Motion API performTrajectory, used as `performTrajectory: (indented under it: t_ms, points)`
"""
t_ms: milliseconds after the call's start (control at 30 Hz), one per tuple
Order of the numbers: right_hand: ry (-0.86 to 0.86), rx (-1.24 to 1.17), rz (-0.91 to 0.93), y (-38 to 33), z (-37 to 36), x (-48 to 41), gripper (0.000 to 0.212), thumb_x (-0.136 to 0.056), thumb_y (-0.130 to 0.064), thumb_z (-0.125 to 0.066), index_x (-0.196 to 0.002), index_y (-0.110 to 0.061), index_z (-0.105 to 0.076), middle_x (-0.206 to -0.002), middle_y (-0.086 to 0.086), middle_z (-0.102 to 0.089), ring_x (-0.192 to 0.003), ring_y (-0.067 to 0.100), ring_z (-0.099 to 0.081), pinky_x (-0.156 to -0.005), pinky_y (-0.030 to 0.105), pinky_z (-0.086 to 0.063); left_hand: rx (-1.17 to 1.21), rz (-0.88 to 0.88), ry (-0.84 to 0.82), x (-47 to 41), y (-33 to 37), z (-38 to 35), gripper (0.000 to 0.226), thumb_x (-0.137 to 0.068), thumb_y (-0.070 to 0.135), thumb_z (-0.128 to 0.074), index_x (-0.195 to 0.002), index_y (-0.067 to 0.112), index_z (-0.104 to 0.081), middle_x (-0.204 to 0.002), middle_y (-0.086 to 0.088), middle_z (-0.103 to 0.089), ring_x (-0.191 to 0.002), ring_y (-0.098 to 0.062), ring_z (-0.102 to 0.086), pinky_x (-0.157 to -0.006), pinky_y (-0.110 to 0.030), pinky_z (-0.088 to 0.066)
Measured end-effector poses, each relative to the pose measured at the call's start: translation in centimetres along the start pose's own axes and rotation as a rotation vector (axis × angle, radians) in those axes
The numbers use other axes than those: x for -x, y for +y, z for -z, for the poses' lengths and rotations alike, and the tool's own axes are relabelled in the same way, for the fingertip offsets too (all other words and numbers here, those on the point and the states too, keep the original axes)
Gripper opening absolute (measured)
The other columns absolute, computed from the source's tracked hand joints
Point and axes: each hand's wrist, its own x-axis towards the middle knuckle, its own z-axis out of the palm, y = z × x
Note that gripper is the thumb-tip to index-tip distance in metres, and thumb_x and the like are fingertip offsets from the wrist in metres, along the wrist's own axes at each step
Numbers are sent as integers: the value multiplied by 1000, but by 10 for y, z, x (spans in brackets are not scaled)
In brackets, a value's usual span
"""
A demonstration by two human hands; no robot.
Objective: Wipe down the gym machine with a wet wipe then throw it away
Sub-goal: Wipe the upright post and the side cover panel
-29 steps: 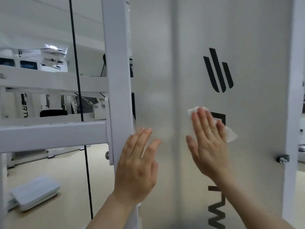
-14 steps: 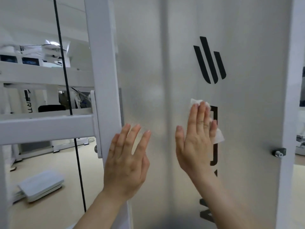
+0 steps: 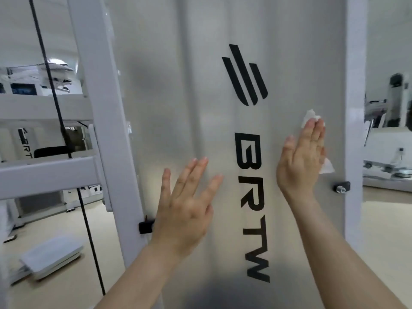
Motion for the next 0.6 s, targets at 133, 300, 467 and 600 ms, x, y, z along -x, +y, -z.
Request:
performTrajectory:
  t_ms: [133,300,467,600]
  points:
    - [-111,65,402,-26,-22,63,62,-102,-42,-20,-155,-11,-10,-163,4,-3,-151,17,-1,-121,47,-5,-125,68,-44,-28,27,-19,56,-91,38,-43,-146,27,-39,-158,-8,-27,-146,-24,-23,-110,-69,-12]
    - [-44,231,366,35,5,-15,69,-99,-50,-19,-155,-12,-7,-163,4,-3,-151,19,-6,-120,49,-10,-182,58,74,-29,28,-36,57,-91,32,-46,-146,18,-42,-157,-12,-29,-145,-30,-24,-112,-66,-16]
    - [78,20,-74,33,3,-10,73,-97,-49,-19,-154,-5,-5,-163,10,0,-151,23,1,-120,51,-6,-218,42,170,-29,26,-47,55,-92,33,-46,-145,20,-43,-155,-10,-31,-144,-29,-27,-111,-64,-19]
    - [-142,70,395,27,-11,85,64,-102,-45,-21,-155,-11,-9,-164,6,-4,-151,19,-2,-121,44,-3,-227,34,210,-28,27,-48,54,-92,33,-45,-145,20,-44,-155,-10,-32,-144,-28,-28,-113,-62,-18]
